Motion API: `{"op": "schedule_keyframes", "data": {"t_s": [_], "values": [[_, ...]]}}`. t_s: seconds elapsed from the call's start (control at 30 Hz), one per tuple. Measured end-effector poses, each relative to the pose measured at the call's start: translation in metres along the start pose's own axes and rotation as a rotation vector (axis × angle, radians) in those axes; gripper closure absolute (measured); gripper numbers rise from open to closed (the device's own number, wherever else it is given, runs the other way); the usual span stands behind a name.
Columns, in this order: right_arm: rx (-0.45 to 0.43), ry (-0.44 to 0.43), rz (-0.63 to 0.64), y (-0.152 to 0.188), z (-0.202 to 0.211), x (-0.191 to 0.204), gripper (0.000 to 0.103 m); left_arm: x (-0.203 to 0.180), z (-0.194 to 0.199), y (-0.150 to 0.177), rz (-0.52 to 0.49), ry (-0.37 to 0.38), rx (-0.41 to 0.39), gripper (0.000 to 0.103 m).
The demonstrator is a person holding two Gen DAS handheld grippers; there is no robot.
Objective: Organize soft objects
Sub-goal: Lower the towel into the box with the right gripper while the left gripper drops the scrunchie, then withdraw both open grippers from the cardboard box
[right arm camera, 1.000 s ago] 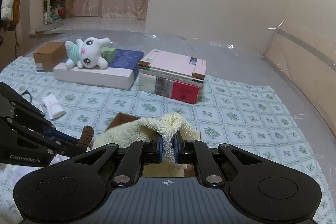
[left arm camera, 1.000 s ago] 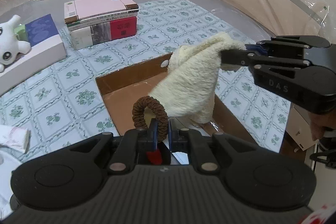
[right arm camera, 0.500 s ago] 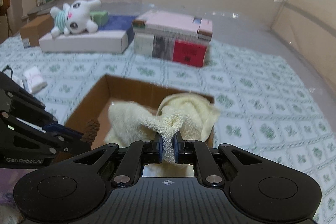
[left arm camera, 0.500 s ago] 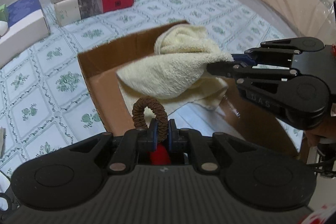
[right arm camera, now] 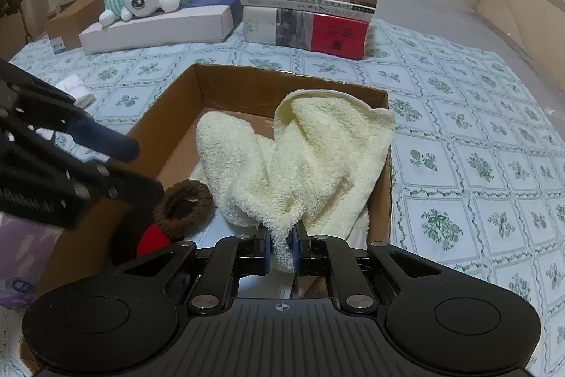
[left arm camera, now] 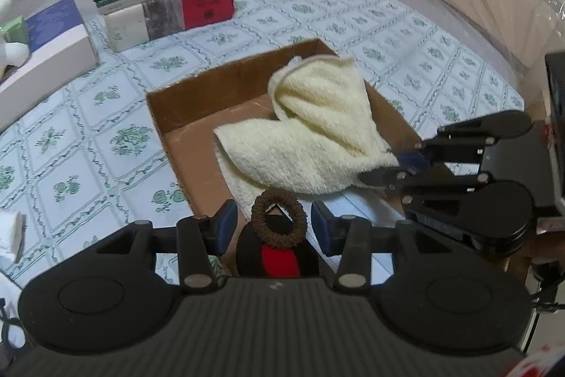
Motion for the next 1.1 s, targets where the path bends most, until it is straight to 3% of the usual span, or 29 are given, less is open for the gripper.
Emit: {"op": "schedule_keyframes", "data": {"t_s": [0.07, 0.13, 0.17, 0.2, 0.43, 0.67, 0.87, 1.1], "values": [[0.000, -0.013, -0.009, 0.002, 0.003, 0.002, 0.091, 0.000, 0.011, 0.001, -0.001, -0.002, -0.013, 0.062], [-0.008, -0.019, -0.003, 0.004, 0.009, 0.005, 0.067, -0.001, 0.023, 0.002, 0.002, -0.002, -0.029, 0.062], [-0.024, -0.016, 0.006, 0.004, 0.014, 0.008, 0.041, -0.001, 0.029, 0.003, 0.008, -0.002, -0.039, 0.062], [-0.047, -0.013, 0.012, 0.004, 0.020, 0.010, 0.028, -0.001, 0.035, 0.004, 0.015, -0.001, -0.048, 0.061], [-0.116, -0.007, -0.021, 0.008, 0.068, 0.026, 0.028, -0.002, 0.086, 0.024, 0.043, -0.009, -0.122, 0.061], [-0.175, -0.018, -0.093, 0.033, 0.123, 0.059, 0.028, -0.004, 0.141, 0.069, 0.095, -0.044, -0.211, 0.054], [-0.248, -0.058, -0.262, 0.062, 0.163, 0.084, 0.028, -0.014, 0.177, 0.121, 0.152, -0.053, -0.258, 0.041], [-0.274, -0.048, -0.299, 0.091, 0.192, 0.125, 0.028, -0.015, 0.212, 0.186, 0.264, -0.115, -0.335, 0.025]]}}
Point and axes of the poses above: each gripper's, at about its wrist camera, not at the fingertips, and z roughly against the way its jaws point, x to its left, y to its underside, the point moved 3 cm from there along -z, roughly the way its jaws point, and after that the axes turned 7 degrees about z, right-handed, at the moved point
